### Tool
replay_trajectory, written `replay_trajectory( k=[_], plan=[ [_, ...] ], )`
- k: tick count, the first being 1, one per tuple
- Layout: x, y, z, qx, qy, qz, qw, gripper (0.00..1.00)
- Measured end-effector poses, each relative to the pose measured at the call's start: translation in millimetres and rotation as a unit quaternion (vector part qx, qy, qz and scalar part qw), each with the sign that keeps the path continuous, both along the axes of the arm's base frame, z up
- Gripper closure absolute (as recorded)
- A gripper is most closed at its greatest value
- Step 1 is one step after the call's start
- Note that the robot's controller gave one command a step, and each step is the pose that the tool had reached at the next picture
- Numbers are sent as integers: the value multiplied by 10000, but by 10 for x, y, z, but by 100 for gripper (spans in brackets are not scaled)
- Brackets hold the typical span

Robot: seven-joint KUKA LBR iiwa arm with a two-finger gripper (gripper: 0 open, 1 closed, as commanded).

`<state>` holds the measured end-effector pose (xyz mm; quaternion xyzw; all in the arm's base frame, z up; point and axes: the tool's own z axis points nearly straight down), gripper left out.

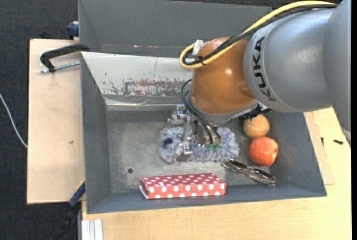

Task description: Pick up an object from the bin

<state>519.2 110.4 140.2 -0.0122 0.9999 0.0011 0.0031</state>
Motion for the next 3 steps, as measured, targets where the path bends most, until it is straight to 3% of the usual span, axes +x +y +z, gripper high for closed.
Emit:
replay_trajectory(
  k=[1, 2, 3],
  plan=[
    [280, -542, -681, 5, 20, 167, 9999, 0],
    [623, -656, -670, 1, -11, 389, 9992, 0],
    [332, -543, -653, -2, -16, 180, 9998, 0]
  ],
)
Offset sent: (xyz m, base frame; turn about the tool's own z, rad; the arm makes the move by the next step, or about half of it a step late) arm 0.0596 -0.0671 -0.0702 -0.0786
